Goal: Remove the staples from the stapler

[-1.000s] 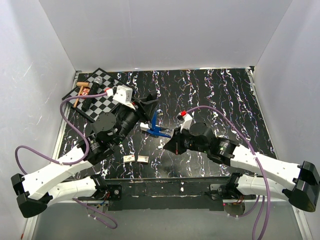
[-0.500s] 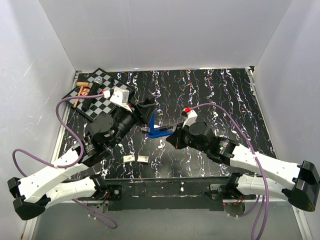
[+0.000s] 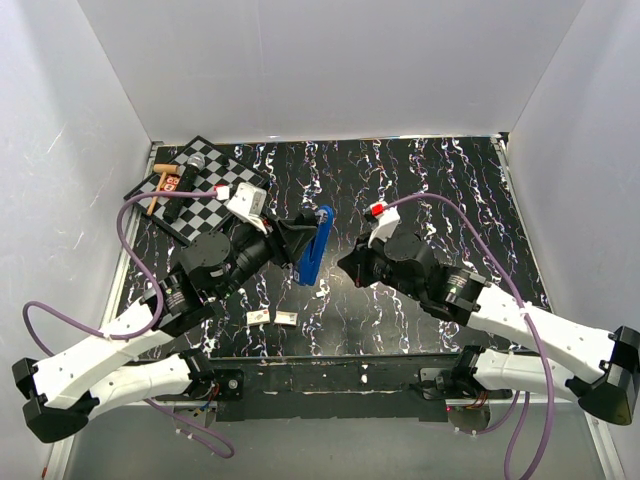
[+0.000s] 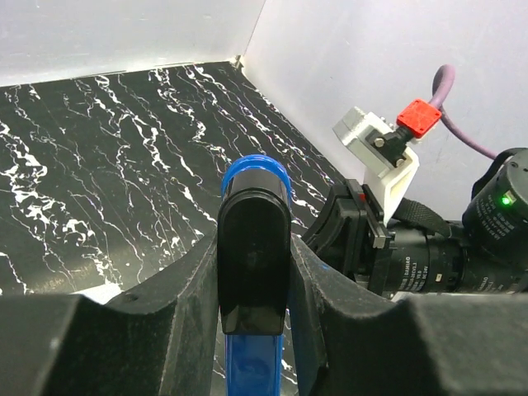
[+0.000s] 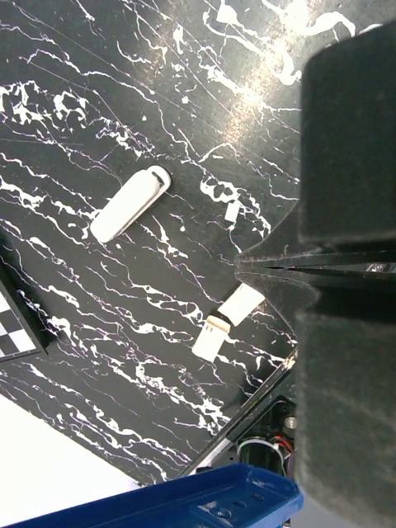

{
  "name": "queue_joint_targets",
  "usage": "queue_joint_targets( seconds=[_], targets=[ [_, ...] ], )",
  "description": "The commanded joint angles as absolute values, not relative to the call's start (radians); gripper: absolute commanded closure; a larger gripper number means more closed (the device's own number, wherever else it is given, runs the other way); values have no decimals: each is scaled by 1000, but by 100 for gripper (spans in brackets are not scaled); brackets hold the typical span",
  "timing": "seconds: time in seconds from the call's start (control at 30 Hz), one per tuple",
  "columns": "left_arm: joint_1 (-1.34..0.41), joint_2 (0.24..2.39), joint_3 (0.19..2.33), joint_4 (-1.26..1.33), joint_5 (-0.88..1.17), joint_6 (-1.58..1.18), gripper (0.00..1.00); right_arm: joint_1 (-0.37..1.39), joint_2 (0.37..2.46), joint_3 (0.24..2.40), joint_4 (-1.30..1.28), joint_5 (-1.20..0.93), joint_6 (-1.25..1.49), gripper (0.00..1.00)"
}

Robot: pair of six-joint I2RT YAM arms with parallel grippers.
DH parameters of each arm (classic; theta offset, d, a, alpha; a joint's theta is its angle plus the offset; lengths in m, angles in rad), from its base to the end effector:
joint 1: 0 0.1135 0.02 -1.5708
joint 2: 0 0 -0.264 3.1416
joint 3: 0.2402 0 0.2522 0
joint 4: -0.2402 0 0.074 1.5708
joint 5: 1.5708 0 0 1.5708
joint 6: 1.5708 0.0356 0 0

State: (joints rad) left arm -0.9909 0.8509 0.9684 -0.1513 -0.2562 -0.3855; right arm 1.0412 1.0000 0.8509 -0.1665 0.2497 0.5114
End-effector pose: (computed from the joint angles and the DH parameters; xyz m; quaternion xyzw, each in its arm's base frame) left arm 0.1120 -0.1545 0.3966 0.1278 0.7071 -0.3669 0.5908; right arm 0.1246 0.1955 0.3249 -0.1397 0.7943 0.3363 0.4863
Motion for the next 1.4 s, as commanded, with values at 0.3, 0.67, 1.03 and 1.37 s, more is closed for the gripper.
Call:
queue_joint_targets(
  seconds=[0.3,0.67,1.03,1.37],
  targets=[
    [-991,802,966,-87,-166,-373,100,1043,878,998,-343,230,318,99],
    [-991,730,948,-49,233,-233,100,1045,862,1183,-639,-84,118,99],
    [-991,756,999,-109,531,-166,100,1043,926,1313,-762,-351,6,99],
    [-991,808,1002,-78,600,-187,100,1043,983,1348,-690,-590,3,99]
  ],
)
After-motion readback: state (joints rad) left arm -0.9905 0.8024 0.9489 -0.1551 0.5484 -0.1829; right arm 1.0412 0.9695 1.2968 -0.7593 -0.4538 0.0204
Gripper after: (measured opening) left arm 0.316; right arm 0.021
